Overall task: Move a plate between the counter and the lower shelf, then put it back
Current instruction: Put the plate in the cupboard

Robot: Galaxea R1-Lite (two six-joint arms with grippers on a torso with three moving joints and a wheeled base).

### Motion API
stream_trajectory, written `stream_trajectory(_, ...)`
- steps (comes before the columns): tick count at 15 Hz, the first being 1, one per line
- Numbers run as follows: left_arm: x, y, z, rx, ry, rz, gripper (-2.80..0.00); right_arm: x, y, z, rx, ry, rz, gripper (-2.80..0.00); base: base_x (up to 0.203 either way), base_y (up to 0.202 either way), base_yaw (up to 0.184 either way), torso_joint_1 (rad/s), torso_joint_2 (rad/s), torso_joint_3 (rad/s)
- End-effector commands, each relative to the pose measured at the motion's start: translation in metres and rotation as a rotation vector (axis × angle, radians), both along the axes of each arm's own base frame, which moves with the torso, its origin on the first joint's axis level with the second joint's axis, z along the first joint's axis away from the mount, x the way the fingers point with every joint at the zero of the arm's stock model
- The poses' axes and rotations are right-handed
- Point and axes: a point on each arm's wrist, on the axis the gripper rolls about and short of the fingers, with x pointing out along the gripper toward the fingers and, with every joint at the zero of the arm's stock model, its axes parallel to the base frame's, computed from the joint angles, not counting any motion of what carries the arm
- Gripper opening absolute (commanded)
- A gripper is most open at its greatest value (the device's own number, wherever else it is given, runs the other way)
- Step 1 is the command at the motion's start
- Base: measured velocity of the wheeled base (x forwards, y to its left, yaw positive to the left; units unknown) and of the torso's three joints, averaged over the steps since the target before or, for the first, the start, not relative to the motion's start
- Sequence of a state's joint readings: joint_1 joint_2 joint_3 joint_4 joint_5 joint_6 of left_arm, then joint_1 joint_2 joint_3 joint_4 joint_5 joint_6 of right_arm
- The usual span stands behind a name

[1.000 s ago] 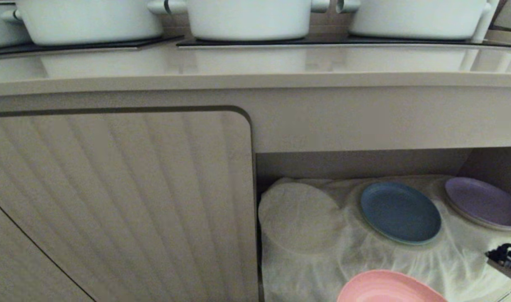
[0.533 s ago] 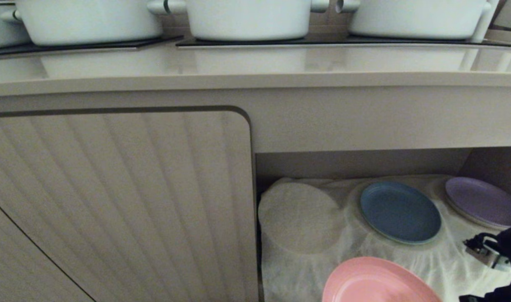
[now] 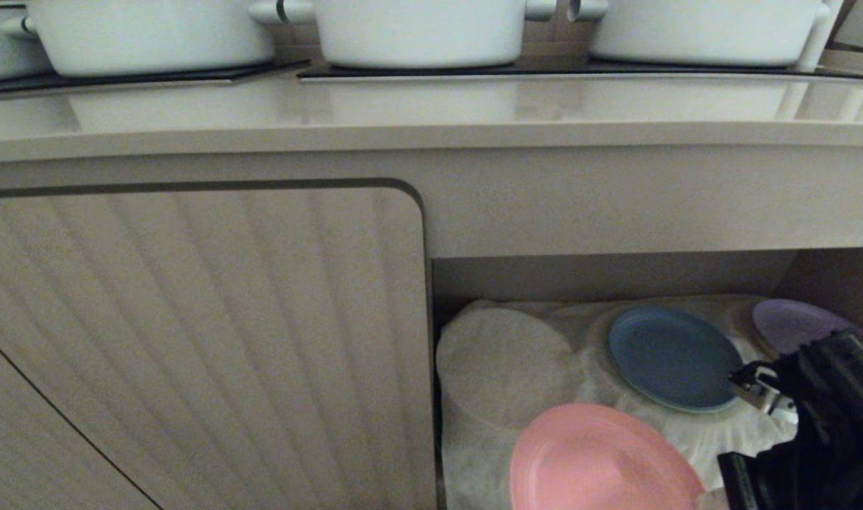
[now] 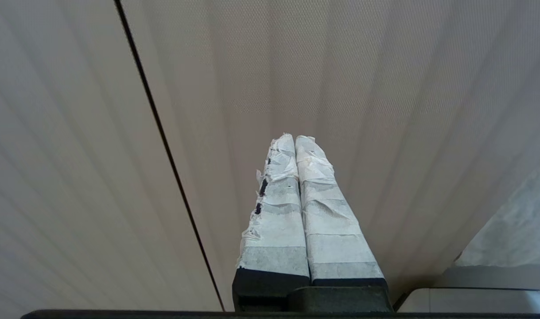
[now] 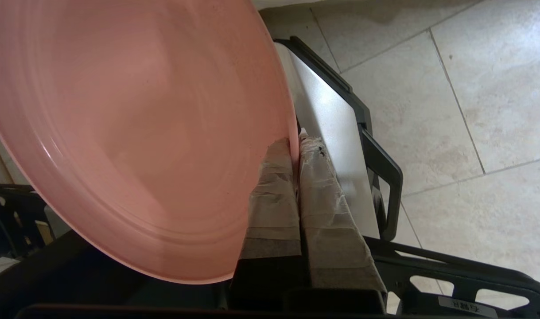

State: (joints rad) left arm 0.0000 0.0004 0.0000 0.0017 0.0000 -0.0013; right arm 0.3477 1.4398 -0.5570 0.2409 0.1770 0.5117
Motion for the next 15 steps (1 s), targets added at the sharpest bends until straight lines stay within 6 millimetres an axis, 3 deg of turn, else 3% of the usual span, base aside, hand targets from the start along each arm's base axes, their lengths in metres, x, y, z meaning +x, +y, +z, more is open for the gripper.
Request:
stream_trajectory(1, 0.0, 0.0, 0.0, 0.0, -0.001, 0.0, -2.8, 0.013, 0.005, -0.007, -0.013, 0.043, -0.002, -2.8, 0.0, 0.0, 0.0, 0.0, 0.0, 0.0)
stream_trajectory(15, 0.0, 0.0, 0.0, 0.0, 0.001, 0.0, -2.8, 0.112, 0.024, -0.021, 0.027, 0.004, -0.1, -2.8, 0.0, 0.0, 0.0, 0.0, 0.0, 0.0)
